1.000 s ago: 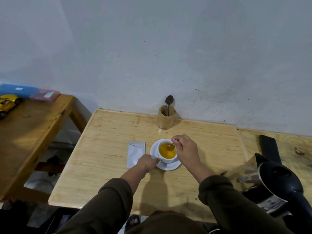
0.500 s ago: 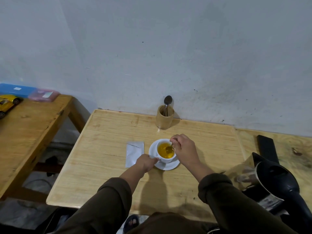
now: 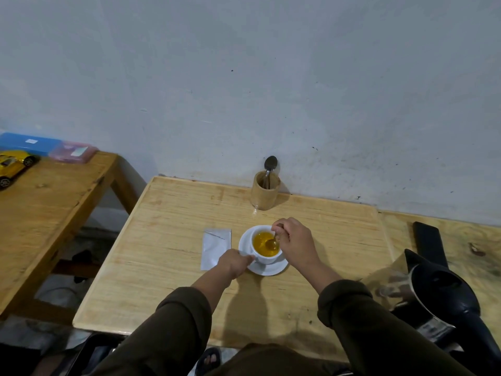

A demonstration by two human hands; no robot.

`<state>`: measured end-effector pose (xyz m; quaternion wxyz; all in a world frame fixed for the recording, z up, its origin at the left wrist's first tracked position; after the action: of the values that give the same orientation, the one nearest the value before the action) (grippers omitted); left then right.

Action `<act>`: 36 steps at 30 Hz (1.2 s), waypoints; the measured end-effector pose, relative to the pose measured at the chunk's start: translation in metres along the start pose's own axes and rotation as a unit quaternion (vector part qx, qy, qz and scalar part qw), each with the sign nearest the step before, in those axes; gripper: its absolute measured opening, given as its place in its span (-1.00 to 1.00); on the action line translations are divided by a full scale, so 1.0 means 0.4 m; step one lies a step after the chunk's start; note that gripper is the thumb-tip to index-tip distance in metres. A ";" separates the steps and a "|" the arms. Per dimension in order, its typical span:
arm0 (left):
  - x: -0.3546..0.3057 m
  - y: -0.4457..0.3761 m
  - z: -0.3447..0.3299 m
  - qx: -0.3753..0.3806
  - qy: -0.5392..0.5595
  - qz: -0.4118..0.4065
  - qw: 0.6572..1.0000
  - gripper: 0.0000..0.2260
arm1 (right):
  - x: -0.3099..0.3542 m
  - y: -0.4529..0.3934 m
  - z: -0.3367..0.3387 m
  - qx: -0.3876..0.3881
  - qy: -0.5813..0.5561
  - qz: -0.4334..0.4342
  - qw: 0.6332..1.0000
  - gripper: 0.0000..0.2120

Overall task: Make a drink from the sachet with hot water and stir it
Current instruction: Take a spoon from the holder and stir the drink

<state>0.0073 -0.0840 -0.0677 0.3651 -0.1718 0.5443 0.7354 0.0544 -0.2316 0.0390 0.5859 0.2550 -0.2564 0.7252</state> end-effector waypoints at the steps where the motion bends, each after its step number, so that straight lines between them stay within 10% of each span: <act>1: -0.002 0.002 0.001 -0.001 -0.001 -0.001 1.000 -0.56 | 0.001 0.001 0.002 -0.006 0.007 0.002 1.000 -0.82; 36: -0.011 0.019 0.005 -0.012 -0.013 -0.010 1.000 -0.54 | 0.009 0.012 0.007 -0.007 -0.013 0.026 1.000 -0.82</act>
<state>0.0049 -0.0848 -0.0590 0.3774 -0.1719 0.5292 0.7403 0.0493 -0.2319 0.0431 0.5653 0.2533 -0.2757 0.7351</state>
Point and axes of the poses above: each hand's wrist, its own y-axis away from the middle knuckle, its own z-axis out of the back of the hand, x = y × z, the point moved 6 cm from there along -y, towards the middle knuckle, and after that the axes turned 1 degree about -x, right-handed, at the moved point
